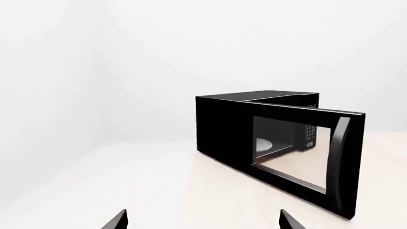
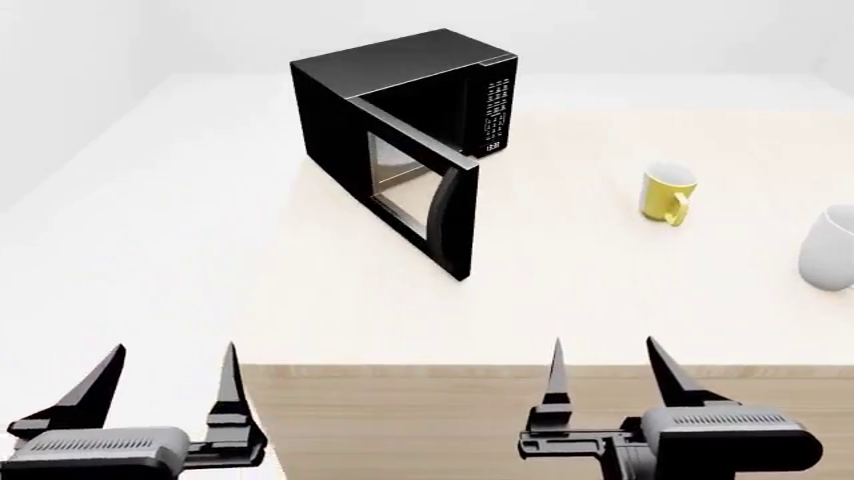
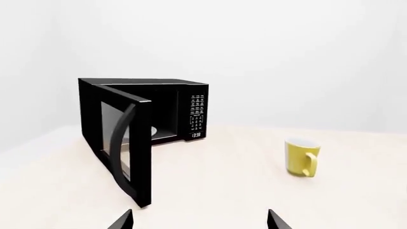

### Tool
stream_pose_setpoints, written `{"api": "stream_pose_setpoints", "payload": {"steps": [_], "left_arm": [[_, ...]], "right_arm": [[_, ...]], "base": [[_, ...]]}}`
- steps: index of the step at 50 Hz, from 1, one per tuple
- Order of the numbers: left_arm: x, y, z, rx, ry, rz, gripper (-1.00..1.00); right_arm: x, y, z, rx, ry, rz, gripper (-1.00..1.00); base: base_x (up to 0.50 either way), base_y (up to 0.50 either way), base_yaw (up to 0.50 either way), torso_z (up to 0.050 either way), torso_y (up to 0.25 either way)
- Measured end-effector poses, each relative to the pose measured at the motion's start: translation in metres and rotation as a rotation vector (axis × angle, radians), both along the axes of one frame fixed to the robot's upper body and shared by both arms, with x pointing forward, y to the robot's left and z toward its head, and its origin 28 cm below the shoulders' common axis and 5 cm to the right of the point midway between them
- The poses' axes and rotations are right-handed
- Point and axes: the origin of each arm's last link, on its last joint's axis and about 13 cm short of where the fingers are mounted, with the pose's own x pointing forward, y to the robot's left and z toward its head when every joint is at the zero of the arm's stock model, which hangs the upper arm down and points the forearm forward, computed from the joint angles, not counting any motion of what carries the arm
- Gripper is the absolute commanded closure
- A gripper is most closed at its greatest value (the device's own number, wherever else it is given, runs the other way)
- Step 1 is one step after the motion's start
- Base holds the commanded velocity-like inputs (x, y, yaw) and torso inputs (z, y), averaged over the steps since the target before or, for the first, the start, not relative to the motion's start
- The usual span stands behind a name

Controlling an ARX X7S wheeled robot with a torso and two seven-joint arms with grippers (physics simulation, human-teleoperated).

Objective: Close the microwave.

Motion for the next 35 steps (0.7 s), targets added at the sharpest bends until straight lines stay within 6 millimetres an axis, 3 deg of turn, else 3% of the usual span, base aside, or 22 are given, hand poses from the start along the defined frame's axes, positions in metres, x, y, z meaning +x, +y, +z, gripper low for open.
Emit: {"api": "stream_pose_setpoints", "payload": {"steps": [24, 35], "left_arm": [[-0.005, 0.014, 0.032, -0.021, -0.086, 0.078, -1.00], [-0.005, 0.015, 0.035, -0.028, -0.095, 0.078, -1.00]], "right_arm": [[-0.012, -0.001, 0.028, 0.003, -0.079, -0.022, -1.00], [-0.019, -0.002, 0.033, 0.015, -0.108, 0.023, -1.00]], "base": [[0.00, 0.00, 0.00, 0.000, 0.000], [0.50, 0.00, 0.00, 0.000, 0.000]]}}
